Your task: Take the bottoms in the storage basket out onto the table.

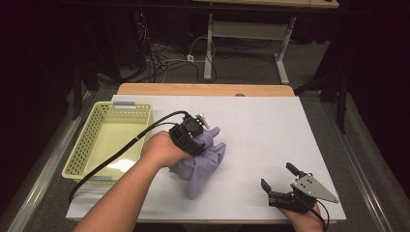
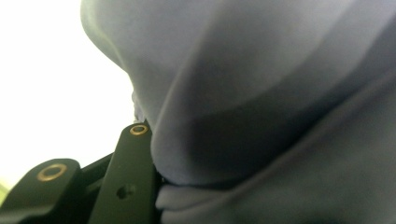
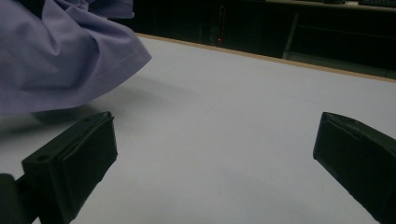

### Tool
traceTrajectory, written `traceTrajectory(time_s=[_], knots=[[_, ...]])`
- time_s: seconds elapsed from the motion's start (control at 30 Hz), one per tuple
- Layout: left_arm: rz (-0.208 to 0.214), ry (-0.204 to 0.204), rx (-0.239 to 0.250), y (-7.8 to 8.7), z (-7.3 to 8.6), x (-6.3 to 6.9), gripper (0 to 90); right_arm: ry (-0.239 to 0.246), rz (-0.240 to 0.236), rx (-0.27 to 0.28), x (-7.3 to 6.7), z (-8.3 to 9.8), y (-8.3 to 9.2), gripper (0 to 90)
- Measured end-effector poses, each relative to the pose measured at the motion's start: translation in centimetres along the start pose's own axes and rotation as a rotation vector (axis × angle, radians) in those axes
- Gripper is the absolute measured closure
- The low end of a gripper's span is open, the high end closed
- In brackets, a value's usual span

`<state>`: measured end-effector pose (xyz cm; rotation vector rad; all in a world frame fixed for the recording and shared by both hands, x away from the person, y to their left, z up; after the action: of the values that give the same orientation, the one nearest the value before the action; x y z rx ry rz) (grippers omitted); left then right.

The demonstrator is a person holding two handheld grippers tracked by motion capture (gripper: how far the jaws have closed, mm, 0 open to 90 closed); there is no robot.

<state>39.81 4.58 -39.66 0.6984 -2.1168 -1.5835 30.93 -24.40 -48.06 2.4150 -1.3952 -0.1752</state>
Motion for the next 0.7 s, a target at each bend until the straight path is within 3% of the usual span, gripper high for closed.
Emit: traceTrajectory(time_s=[0.2, 0.33, 0.4, 0.43, 0.63, 0.7], knots=[[0.029, 0.038, 0.119, -1.5, 0.4, -0.5, 62.0, -0.002, 0.001, 0.000, 0.0, 0.0, 0.0, 0.3], [0.022, 0.029, 0.173, -2.9, 1.0, -0.8, 62.0, 0.004, 0.000, -0.002, 0.0, 0.1, 0.0, 0.3], [0.017, 0.035, 0.231, -3.7, 1.3, -1.0, 62.0, 0.006, 0.001, -0.004, -0.1, 0.1, -0.1, 0.3], [0.017, 0.035, 0.231, -3.7, 1.3, -1.0, 62.0, 0.006, 0.001, -0.004, -0.1, 0.1, -0.1, 0.3], [0.050, 0.041, 0.322, -5.3, 1.6, -0.6, 61.9, 0.014, -0.004, -0.010, -0.3, 0.2, -0.2, 0.3], [0.061, 0.028, 0.382, -6.1, 1.7, -0.3, 61.2, 0.016, -0.005, -0.011, -0.3, 0.2, -0.2, 0.3]])
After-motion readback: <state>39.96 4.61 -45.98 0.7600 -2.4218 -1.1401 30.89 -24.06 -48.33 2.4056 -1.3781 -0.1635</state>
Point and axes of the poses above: each handheld gripper's, and its own axes: y roughly backward along the jaws, z roughly out of its underside, x roughly to its right, the point moved 5 cm from there along -y, roughly forward along the jaws, and after that the axes turned 7 degrees about -x, right-handed, at the moved point
